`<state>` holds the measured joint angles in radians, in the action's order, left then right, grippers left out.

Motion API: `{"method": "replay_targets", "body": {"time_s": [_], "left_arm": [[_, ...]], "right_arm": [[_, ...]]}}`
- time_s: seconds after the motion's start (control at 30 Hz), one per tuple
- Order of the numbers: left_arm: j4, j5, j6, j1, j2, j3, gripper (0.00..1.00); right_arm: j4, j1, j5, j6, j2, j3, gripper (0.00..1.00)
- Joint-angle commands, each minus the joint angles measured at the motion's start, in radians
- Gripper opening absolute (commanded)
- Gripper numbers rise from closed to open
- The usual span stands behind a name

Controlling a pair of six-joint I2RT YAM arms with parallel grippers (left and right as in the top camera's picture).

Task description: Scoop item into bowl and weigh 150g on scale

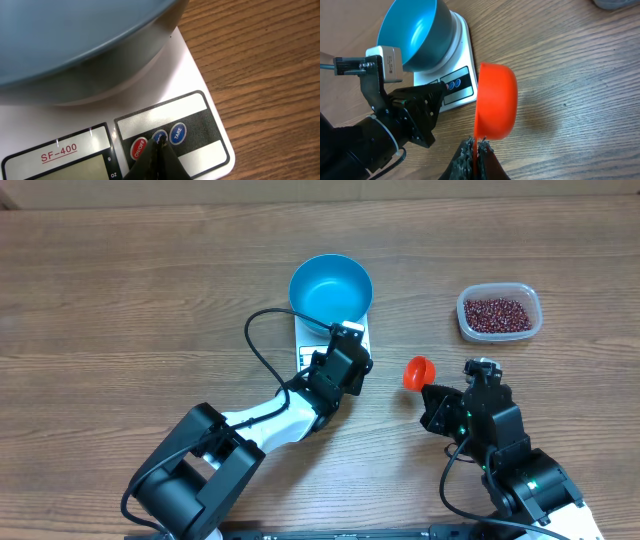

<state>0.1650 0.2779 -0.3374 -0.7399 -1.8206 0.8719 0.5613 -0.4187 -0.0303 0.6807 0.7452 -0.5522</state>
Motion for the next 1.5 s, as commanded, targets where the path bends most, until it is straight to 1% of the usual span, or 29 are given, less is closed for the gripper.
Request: {"method": "replay_targets", "body": {"time_s": [0.0, 0.2, 0.47, 0.53, 1.23, 1.47], "left_arm": [[0.005, 0.021, -0.011, 0.003, -0.014, 0.014, 0.04], [0.005, 0.021, -0.044, 0.014, -0.023, 0.014, 0.04], [0.006, 0.022, -0.044, 0.014, -0.023, 0.014, 0.04], [0.006, 0.044, -0.047, 0.014, -0.023, 0.014, 0.04], [0.005, 0.047, -0.064, 0.015, -0.026, 0.014, 0.04], [0.043, 0.047, -0.064, 0.020, -0.063, 0.014, 0.04]], "right_arm": [[-0.006, 0.006, -0.013, 0.003, -0.003, -0.021, 0.04], [-0.006, 0.006, -0.013, 0.003, -0.003, -0.021, 0.04], [-0.006, 0.006, -0.013, 0.003, -0.003, -0.021, 0.04], [-0.006, 0.006, -0.013, 0.003, -0.003, -0.021, 0.04], [0.006, 0.006, -0.013, 0.003, -0.003, -0.021, 0.04], [0.012, 0.006, -0.013, 0.003, -0.003, -0.021, 0.04]]}}
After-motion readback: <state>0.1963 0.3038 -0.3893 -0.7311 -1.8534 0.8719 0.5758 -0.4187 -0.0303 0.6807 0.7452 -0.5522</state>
